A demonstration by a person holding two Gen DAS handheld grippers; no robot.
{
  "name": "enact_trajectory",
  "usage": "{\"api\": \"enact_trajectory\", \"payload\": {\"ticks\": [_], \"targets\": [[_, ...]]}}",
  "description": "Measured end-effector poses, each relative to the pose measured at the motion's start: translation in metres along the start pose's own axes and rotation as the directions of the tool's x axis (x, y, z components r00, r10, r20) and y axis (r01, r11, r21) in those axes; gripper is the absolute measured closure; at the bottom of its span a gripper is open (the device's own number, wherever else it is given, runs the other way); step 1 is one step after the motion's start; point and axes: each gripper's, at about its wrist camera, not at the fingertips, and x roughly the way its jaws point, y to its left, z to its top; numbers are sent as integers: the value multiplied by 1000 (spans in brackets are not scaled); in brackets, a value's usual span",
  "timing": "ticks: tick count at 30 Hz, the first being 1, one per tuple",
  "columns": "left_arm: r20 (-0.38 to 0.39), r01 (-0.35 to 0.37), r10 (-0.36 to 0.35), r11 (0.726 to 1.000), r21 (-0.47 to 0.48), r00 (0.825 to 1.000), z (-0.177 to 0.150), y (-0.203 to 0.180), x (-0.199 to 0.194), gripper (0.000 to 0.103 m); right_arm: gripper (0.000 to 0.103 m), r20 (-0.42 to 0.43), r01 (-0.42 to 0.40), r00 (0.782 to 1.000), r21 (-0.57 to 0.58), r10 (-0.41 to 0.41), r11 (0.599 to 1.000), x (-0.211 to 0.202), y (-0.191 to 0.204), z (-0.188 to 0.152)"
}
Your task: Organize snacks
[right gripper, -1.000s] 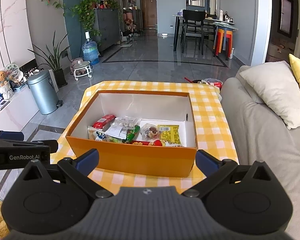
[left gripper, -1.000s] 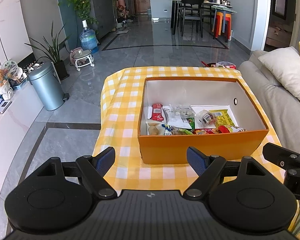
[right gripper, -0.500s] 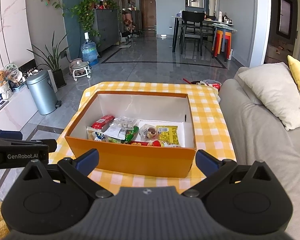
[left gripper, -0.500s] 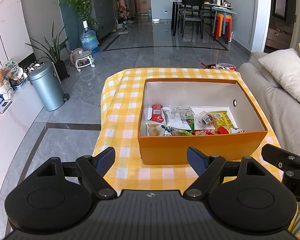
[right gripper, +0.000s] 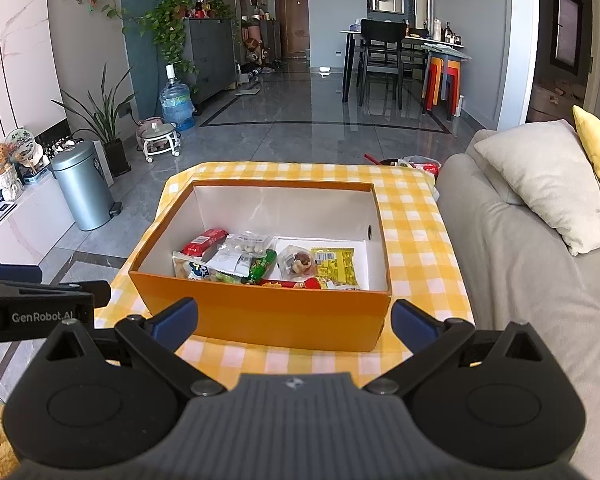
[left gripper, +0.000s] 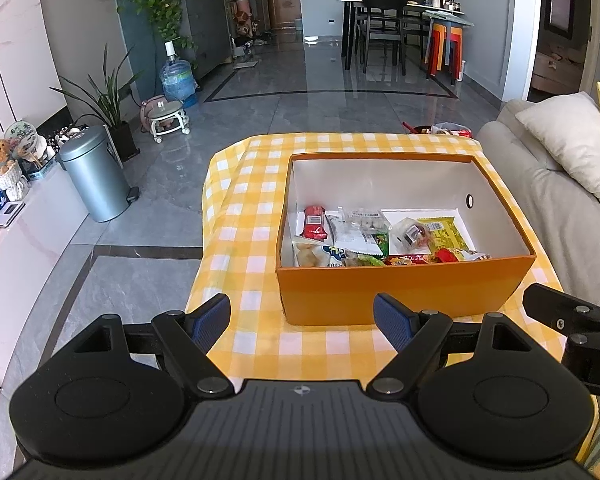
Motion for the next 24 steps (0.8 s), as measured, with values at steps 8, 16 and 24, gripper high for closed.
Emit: {"api": "enact_trajectory", "payload": {"ticks": [8,16,24], "targets": [[2,14,-14,1000,8,1000,-2,-1,1,8,4,-9,1,1000,-2,-1,1000,2,2,-1],[5,18,-18,1000,8,1000,-1,0,1,8,4,-15,7,1000,-7,-7,1000,3,4,-2],[1,20,-20,1000,3,1000,-2,-1,1,8,4,-20,8,1000,-7,-9,1000,4,6,-3]]}}
